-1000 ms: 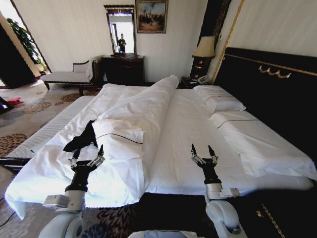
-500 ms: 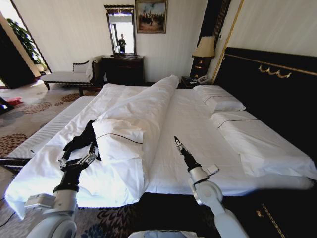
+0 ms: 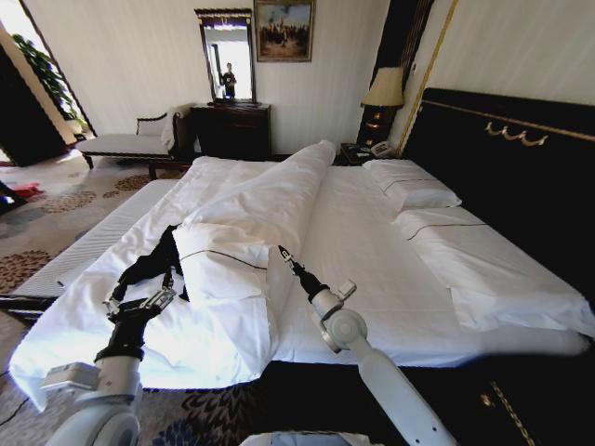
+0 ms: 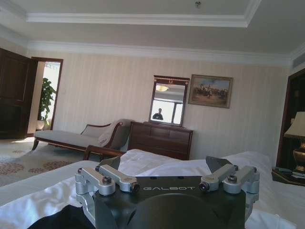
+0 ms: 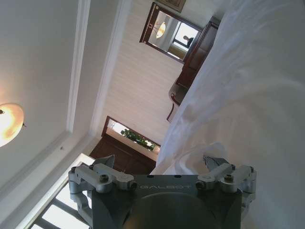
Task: Fold the clothes on the bed.
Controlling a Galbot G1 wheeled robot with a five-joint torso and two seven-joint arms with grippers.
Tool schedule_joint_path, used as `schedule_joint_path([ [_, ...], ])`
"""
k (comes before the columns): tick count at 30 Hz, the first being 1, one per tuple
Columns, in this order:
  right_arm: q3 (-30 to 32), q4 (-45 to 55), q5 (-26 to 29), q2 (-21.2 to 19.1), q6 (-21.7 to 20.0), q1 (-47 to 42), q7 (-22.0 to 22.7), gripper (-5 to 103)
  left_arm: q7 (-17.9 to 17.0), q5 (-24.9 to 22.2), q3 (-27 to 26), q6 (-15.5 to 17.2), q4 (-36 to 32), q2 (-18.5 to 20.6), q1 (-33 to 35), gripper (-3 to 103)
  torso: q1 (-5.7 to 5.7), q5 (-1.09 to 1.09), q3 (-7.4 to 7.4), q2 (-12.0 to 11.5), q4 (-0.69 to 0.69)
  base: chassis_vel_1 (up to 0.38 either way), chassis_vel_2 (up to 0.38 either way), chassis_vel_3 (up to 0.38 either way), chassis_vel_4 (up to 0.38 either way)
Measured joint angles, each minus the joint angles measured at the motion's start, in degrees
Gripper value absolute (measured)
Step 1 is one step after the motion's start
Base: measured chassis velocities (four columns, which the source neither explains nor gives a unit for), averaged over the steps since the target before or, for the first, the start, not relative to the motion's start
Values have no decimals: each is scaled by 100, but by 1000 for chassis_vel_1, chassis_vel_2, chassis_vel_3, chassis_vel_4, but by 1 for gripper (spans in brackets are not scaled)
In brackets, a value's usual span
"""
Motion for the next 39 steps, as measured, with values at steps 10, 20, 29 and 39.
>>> schedule_joint_path([
  [10,-523,-732,19,212,-153,769,308,100,-48,-9,-89,0,5,-52,101,100,0,0,0,0,1,0,0,0,0],
  [20,-881,-1336,-33,368,-205,1414,374,100,-50,18,-149,-2,6,-51,133,100,0,0,0,0,1,0,0,0,0],
  [29,-1093,-1787,-47,531,-244,1677,640,100,-57,-43,-213,-10,6,-19,89,100,0,0,0,0,1,0,0,0,0],
  [39,-1145,-2138,-32,737,-247,1996,674,100,-60,-39,-219,-24,6,-22,25,100,-1,0,0,0,2,0,0,0,0],
])
